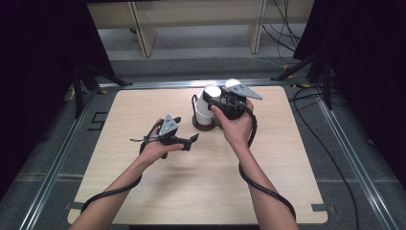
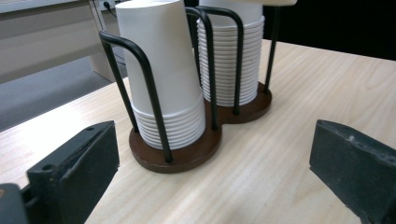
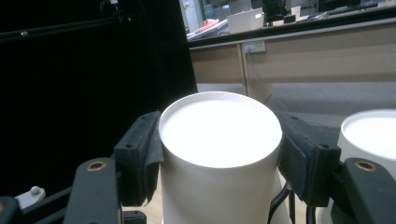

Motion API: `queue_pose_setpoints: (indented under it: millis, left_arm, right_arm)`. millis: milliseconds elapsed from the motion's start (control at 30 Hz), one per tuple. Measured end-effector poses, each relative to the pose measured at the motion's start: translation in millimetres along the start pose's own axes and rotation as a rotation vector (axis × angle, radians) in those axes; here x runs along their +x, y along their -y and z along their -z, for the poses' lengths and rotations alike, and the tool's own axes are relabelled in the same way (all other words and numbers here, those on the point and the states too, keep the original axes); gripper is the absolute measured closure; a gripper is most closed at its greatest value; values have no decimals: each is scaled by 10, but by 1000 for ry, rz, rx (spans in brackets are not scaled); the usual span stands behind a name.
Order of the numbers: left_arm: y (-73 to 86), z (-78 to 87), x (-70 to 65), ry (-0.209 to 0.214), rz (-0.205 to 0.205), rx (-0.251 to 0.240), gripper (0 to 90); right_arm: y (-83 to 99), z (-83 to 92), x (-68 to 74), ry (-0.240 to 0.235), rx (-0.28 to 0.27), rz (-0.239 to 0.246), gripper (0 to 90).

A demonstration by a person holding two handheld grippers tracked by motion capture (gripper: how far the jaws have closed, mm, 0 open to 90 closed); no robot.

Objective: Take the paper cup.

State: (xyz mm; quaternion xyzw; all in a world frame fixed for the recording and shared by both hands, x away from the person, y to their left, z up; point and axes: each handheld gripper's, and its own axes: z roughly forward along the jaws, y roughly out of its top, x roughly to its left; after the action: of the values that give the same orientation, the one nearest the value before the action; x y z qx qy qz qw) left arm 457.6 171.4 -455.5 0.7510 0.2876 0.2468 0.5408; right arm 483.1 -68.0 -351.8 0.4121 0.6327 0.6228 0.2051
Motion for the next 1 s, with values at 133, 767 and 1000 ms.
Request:
queue_pose_setpoints:
  millis: [133,767,1000]
  left_arm:
    - [7,55,-42,7,-20,-29,9]
    - [134,152,-259,39,-33,-13,0]
    - [190,136,-305,43,-39,-26,0]
  right_arm:
    - [71,52,-20,-8,1,-25,355]
    - [402,218,-133,1,60,-214,355]
    - [519,197,-179,-2,79,-244,355]
